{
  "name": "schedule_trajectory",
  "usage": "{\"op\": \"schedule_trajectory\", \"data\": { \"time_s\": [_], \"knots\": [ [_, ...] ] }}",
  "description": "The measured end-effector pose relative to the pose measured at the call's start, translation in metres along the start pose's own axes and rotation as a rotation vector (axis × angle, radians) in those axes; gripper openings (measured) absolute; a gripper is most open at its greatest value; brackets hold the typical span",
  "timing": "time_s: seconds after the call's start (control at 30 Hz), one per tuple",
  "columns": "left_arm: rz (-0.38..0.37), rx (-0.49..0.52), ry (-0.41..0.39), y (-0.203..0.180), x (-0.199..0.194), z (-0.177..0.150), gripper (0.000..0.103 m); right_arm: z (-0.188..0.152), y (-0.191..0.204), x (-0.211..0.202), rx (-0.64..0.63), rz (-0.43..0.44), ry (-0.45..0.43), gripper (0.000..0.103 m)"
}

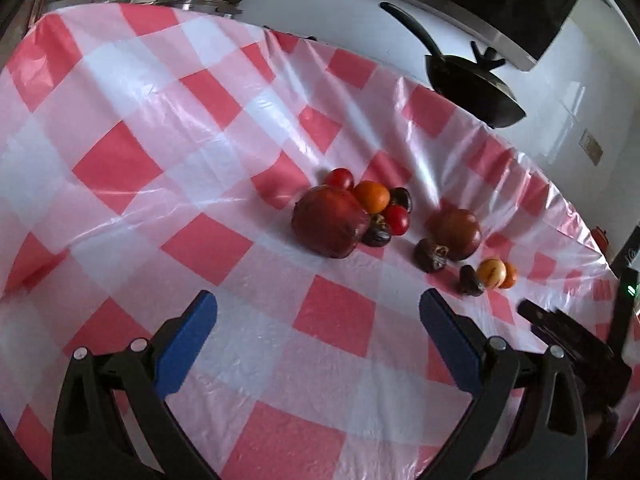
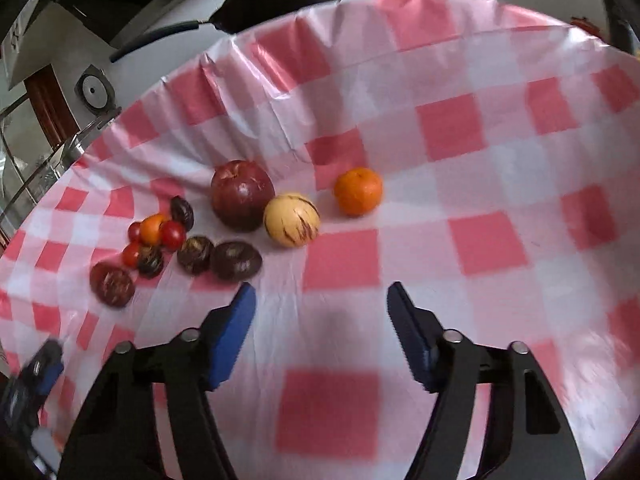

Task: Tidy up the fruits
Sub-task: 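Move both open tools back over the fruits on the table, then grasp the large red apple with the left tool while the right tool grasps another pepino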

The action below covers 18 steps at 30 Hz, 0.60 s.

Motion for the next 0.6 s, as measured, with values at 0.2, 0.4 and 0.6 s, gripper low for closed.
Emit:
{"op": "schedule_trajectory", "data": {
  "time_s": [0.2, 0.4, 0.6],
  "knots": [
    [-0.006, -0.009, 0.007, 0.002, 0.002, 0.001, 0.101, 0.031, 0.019, 0.038, 0.003, 0.008, 0.022, 0.053],
    [-0.004, -0.018, 0.012, 0.004, 0.004, 0.002, 0.101, 0.043, 0.027, 0.068, 0.003, -0.076, 0.085, 0.045],
    [0.009, -0.023, 0.017, 0.005, 0.004, 0.001, 0.101, 0.018, 0.017, 0.034, 0.046, -0.008, 0.053, 0.044]
  ]
}}
Point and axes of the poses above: each gripper's, at about its wrist camera, not at the fingertips, and x roughly the way its jaws point, y to its left, z to its top, the point moved 1 cm from there along x, roughly the way its jaws point, and after that the axes turned 1 degree about z, right-handed, at the moved point
